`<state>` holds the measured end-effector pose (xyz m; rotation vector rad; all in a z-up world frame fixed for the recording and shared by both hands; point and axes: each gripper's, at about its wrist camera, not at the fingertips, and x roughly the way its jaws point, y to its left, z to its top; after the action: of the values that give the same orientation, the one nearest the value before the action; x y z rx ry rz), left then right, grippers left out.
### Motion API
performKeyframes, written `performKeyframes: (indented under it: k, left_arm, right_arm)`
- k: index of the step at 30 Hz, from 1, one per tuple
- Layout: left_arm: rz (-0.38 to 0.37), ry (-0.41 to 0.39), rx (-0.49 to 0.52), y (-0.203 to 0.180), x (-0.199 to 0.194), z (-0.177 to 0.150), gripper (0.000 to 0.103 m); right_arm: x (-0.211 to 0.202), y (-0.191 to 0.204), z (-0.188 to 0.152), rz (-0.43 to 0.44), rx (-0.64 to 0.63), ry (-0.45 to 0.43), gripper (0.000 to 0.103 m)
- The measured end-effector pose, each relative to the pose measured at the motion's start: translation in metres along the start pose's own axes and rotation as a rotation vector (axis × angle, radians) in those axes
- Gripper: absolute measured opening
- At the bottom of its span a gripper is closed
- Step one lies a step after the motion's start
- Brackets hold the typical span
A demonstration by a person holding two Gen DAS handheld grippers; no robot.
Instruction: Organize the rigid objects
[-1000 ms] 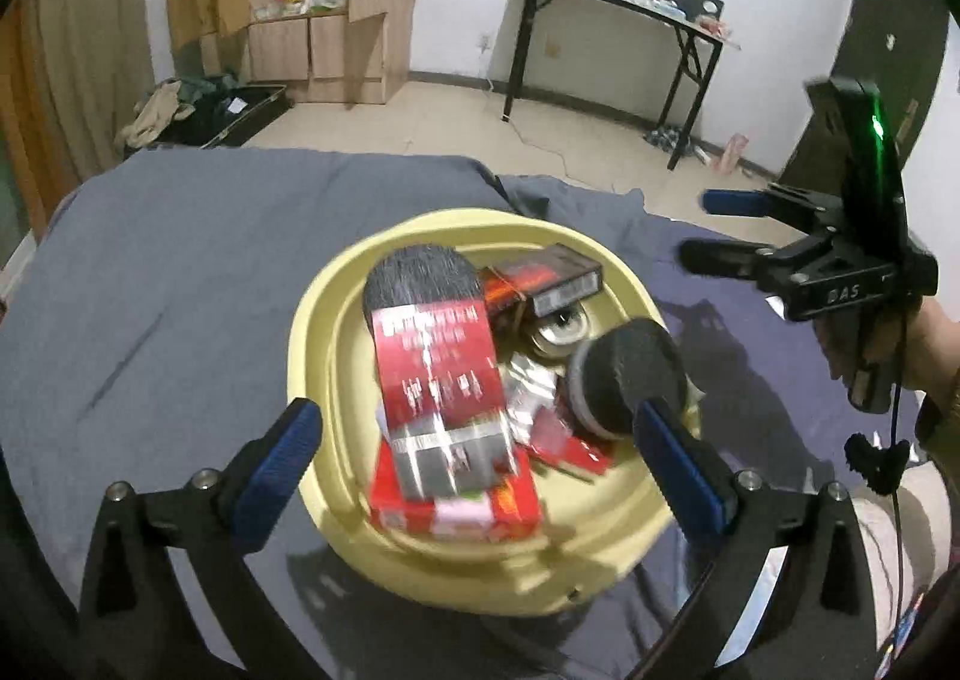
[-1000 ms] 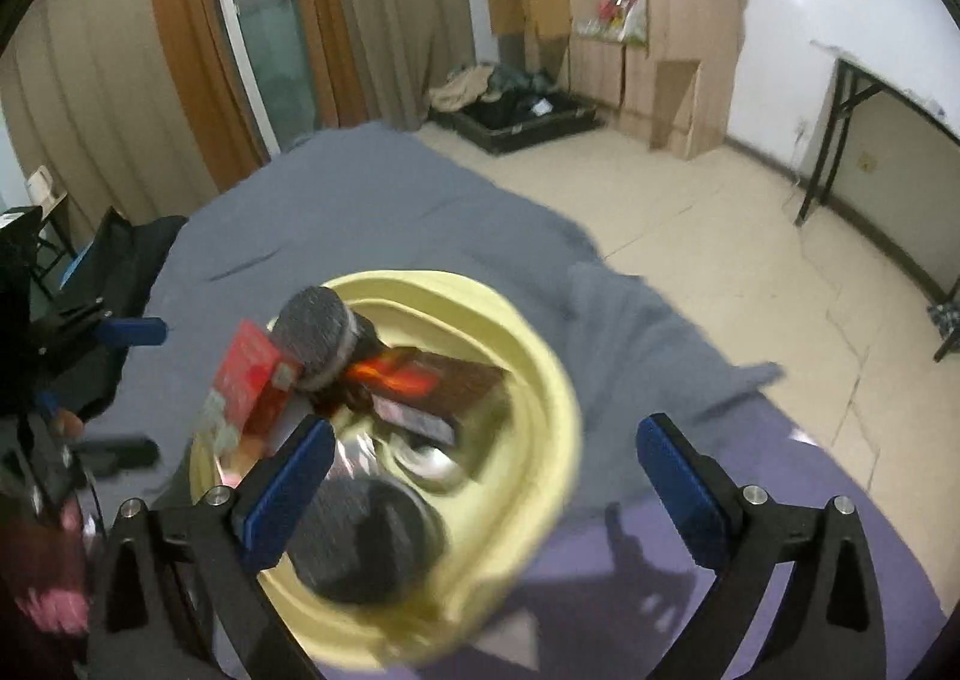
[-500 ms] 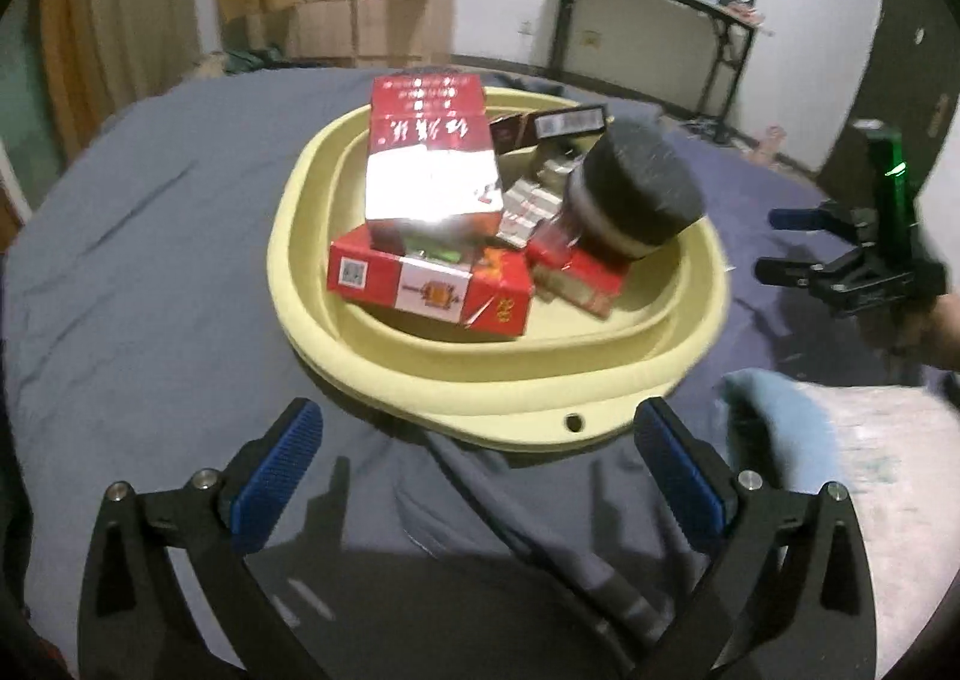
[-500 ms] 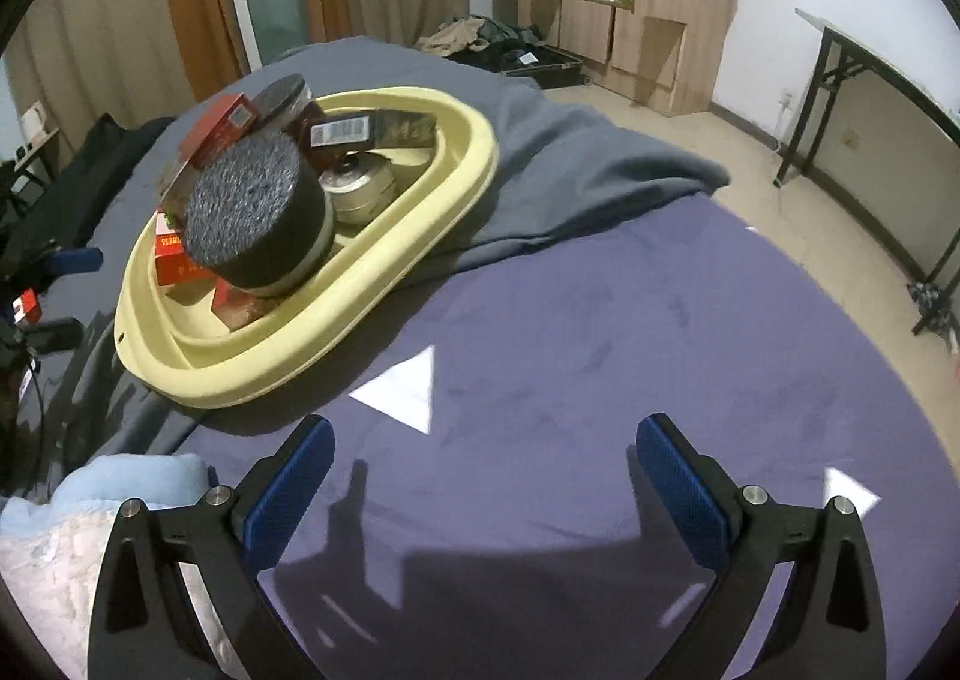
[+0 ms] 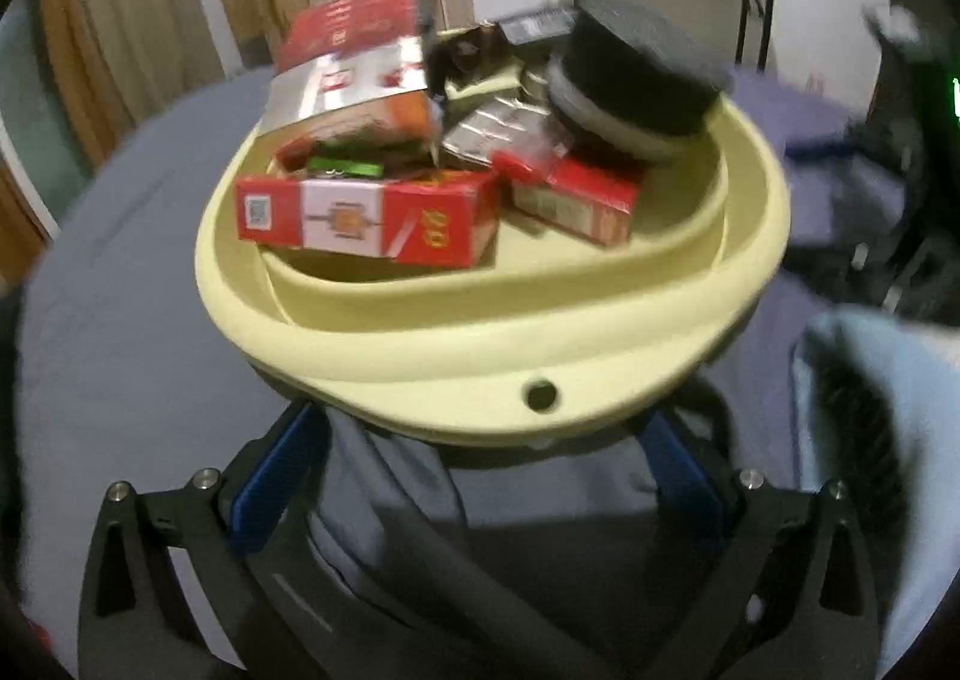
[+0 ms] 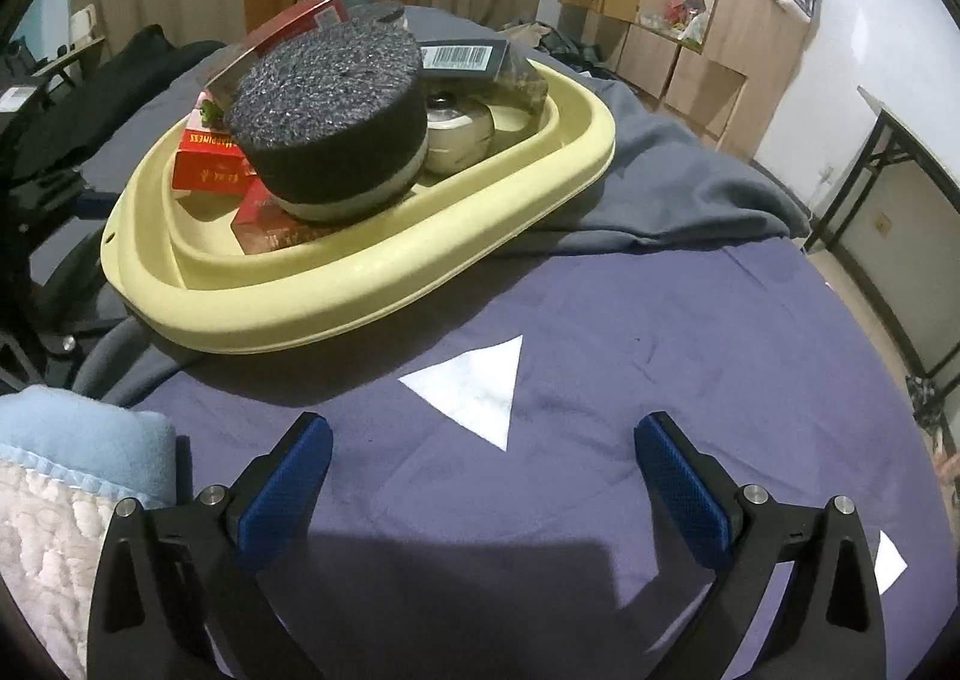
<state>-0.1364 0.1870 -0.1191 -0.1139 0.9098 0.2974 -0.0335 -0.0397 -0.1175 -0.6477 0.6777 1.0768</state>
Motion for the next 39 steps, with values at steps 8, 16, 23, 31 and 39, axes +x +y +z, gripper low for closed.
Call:
performKeyframes:
  k: [8,16,23,31,39]
  left_arm:
    - [-0.037,0.005,-0.027,0.0092,-0.0026,-0.0011,0.103]
    - [-0.035,0.006,-0.025,0.007,-0.0024,0.0007,0.103]
    - [-0.034,0.006,-0.025,0.0097,-0.0022,-0.0013,0.103]
    - [-0.034,0.006,-0.025,0.0096,-0.0022,-0.0014,0.103]
    - [-0.034,0.006,-0.025,0.0095,-0.0022,-0.0015,0.103]
  right_arm:
    - [0.0006,-0.0004,0.0005,0.009,0.007,0.0,0.103]
    - [0.0001,-0.0023,0.0002,0.01,0.008,0.0,0.103]
    - [0.0004,-0.002,0.0003,0.01,0.008,-0.001,0.103]
    - [0.0007,-0.0023,0.0005,0.01,0.009,0.0,0.103]
    - [0.0008,-0.0022,0.0005,0.01,0.009,-0.001,0.103]
